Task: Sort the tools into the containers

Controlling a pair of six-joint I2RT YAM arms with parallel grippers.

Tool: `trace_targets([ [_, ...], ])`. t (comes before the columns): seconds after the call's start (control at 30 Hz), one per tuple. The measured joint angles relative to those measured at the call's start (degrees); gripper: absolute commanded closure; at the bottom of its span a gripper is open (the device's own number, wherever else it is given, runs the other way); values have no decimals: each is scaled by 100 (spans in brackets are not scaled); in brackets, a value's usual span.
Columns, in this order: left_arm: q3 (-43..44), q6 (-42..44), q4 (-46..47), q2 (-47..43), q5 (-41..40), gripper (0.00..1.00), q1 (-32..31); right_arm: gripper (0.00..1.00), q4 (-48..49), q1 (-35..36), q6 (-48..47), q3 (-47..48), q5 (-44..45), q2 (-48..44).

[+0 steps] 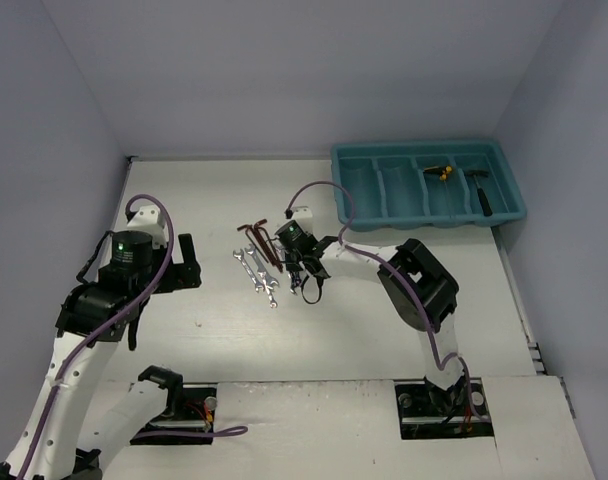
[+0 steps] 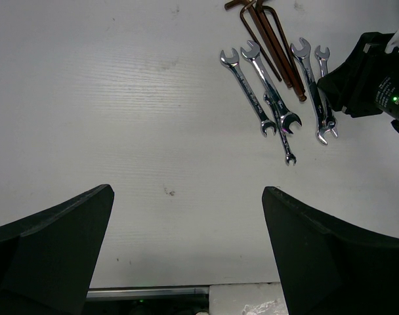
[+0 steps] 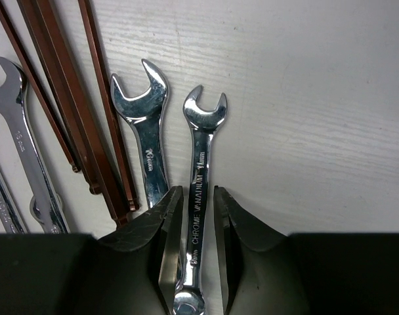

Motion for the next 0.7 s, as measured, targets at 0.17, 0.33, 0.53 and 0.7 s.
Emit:
trace_targets([
  [0.17, -2, 0, -34, -53, 1, 5, 0, 82, 333, 7, -1, -274, 106, -95],
  [0.33, -2, 0, -65, -52, 0, 5, 0, 100, 455, -5, -5, -775, 104, -435],
  [0.53, -2, 0, -70, 2, -2, 5, 0, 100, 72, -62, -119, -1024, 87, -750],
  [0.7, -2, 2, -68, 51, -2, 5, 0, 100, -619, -306, -555, -1038, -19, -1150],
])
